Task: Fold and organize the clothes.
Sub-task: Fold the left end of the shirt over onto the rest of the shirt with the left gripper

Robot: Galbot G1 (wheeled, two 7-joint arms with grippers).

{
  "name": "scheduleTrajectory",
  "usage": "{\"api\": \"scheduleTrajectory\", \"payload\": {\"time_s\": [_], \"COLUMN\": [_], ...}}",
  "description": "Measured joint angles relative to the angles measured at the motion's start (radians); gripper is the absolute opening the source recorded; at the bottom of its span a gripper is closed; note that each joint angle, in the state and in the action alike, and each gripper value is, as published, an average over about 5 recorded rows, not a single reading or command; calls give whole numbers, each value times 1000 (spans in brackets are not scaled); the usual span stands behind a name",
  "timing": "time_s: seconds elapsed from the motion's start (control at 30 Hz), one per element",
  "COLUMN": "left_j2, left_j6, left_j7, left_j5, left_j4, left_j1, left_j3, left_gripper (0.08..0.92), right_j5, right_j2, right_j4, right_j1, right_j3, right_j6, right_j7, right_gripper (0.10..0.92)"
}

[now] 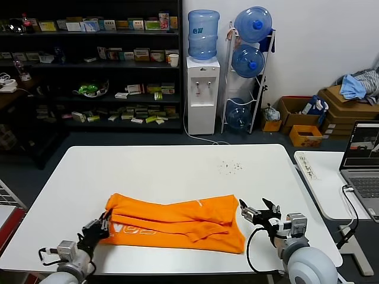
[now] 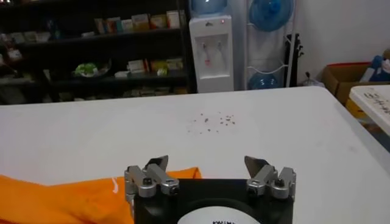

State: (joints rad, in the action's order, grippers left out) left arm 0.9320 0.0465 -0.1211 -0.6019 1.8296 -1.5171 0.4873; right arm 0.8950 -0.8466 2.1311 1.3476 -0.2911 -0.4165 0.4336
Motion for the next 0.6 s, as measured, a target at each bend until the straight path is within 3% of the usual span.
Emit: {"api": "scheduleTrajectory", "payload": {"time_s": [0.4,0.6], "left_j2": [-103,-119], "left_j6": [1,-27], "left_j7": [54,66], "left_j5": [140,226], "left_j4": [-108,-134], "left_j1": [-51,-56], "left_j3": [269,371], "left_gripper": [129,129], "right_j5": [-11,-20], "right_j2": [-9,-15], "right_j4": [-10,-12], "right_j1": [-10,-10], "right_j3": [12,20], "right_j6": [5,5], "right_j7": [-7,-8], "right_gripper": [823,823]}}
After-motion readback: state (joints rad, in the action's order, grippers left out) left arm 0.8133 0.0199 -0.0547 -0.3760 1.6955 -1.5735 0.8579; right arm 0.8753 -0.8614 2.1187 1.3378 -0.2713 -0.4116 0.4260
